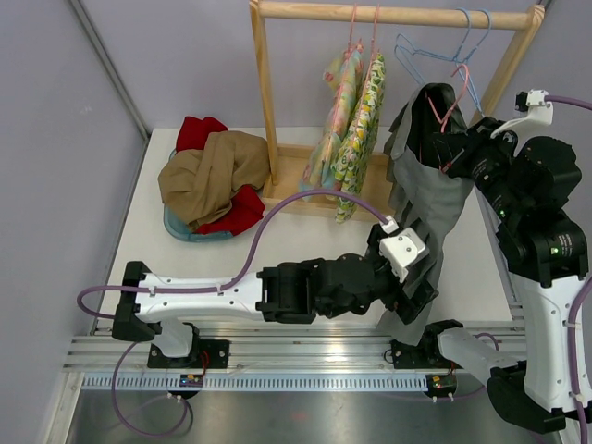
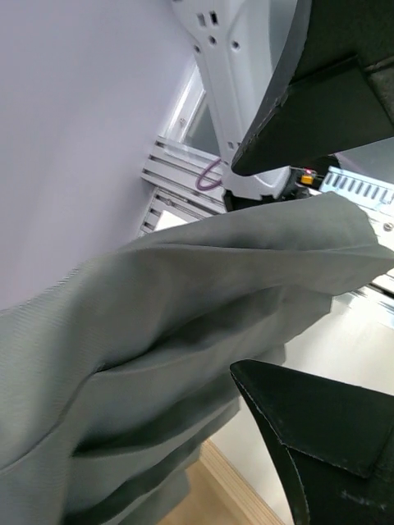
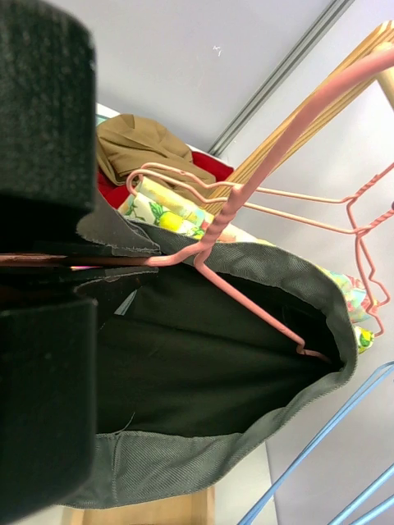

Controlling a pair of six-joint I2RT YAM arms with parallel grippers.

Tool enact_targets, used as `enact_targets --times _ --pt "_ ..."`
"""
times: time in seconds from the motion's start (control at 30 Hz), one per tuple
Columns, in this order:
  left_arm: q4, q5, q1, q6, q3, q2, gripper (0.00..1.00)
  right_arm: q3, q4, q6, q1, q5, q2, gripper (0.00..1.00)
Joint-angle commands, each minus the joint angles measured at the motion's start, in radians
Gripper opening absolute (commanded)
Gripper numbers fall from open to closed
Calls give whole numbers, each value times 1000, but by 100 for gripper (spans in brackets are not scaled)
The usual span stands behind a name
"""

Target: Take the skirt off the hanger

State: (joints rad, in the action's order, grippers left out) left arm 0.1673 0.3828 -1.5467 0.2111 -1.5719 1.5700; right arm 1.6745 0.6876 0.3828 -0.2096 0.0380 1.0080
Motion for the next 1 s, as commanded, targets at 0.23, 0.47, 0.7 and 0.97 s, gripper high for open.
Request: enact_targets --times 0.23,0.47,0.7,0.97 --pt "-265 -25 -9 -15 15 -7 51 54 -39 33 -5 -7 -45 0" --pt "-293 -64 -9 -6 30 5 21 87 -20 42 -5 -9 -40 0" --pt "-302 -91 -9 2 42 1 0 80 -39 51 -5 -7 -37 0" --pt "-247 -50 -157 -30 102 -51 0 129 -82 15 -5 -69 21 0"
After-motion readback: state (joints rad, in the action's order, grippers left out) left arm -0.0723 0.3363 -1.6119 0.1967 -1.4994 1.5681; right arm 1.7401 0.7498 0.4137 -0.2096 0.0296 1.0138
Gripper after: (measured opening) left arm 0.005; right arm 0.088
